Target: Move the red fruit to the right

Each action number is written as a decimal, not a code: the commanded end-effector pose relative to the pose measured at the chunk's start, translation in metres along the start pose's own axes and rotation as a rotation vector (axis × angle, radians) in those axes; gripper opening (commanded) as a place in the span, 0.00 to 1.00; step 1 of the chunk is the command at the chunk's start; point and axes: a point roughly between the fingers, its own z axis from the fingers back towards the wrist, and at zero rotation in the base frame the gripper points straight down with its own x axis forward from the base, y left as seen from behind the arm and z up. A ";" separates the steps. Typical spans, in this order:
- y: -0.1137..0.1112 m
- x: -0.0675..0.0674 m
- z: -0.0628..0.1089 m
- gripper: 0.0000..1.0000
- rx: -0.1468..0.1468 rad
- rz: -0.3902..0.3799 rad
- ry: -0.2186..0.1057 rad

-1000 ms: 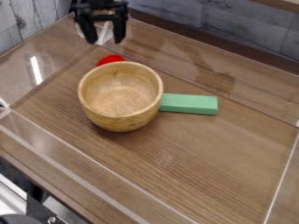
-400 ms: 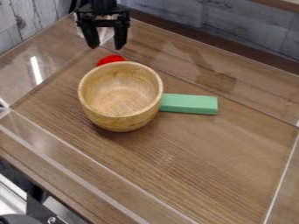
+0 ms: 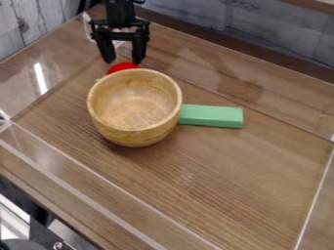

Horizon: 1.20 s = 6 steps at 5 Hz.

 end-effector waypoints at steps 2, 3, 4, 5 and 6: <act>0.005 0.006 0.005 0.00 0.018 0.025 -0.048; 0.011 0.008 0.001 0.00 0.010 0.045 -0.047; 0.008 0.005 -0.003 0.00 0.013 0.023 -0.042; 0.005 0.002 -0.008 0.00 0.014 0.000 -0.036; 0.006 0.003 -0.009 0.00 0.007 0.004 -0.033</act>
